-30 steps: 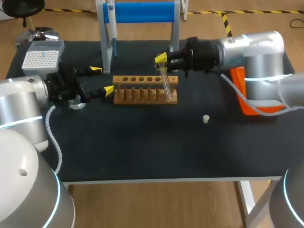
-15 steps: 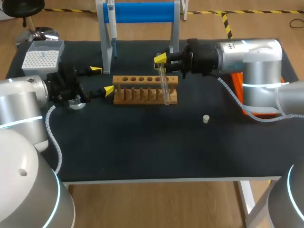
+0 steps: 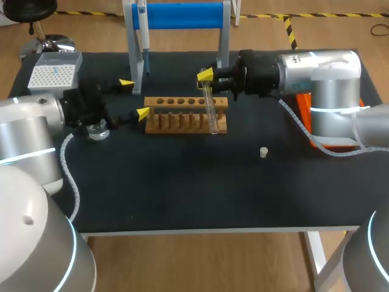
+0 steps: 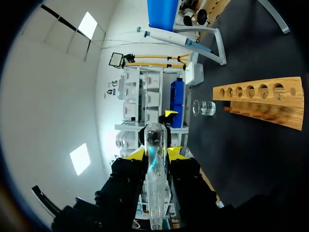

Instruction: Invert the test tube, pick up the pipette, mount the tip to pipette, aspirate from beaker and dispense into the tube, eject the tip, return the pipette, and cap with the stopper.

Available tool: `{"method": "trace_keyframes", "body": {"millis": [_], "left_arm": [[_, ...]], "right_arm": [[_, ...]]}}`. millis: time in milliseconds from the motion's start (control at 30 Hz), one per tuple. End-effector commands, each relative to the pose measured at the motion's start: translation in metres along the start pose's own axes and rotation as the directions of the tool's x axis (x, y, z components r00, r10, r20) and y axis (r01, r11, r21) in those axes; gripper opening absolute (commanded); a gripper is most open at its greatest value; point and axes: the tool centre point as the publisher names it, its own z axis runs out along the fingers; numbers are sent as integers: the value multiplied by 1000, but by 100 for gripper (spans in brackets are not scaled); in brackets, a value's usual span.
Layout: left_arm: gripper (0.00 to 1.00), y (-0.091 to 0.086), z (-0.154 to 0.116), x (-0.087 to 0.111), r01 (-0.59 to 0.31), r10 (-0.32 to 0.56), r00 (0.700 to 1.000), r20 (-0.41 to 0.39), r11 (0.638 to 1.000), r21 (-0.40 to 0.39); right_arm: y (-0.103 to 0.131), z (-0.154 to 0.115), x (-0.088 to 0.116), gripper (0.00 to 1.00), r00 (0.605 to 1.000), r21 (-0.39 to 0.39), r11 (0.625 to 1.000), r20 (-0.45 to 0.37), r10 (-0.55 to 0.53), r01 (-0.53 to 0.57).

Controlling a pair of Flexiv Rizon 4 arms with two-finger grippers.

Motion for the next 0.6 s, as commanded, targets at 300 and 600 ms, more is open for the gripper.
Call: {"method": "trace_keyframes", "body": {"millis": [300, 600], "left_arm": [[100, -10, -3, 29, -542, 498, 840, 215, 792, 282], [100, -25, 1, 38, -766, 724, 642, 252, 591, 254]], "right_arm": [[-1, -1, 1, 0, 1000, 0, 1000, 2, -1, 1], [-1, -1, 1, 0, 1000, 0, 1000, 2, -1, 1]]}}
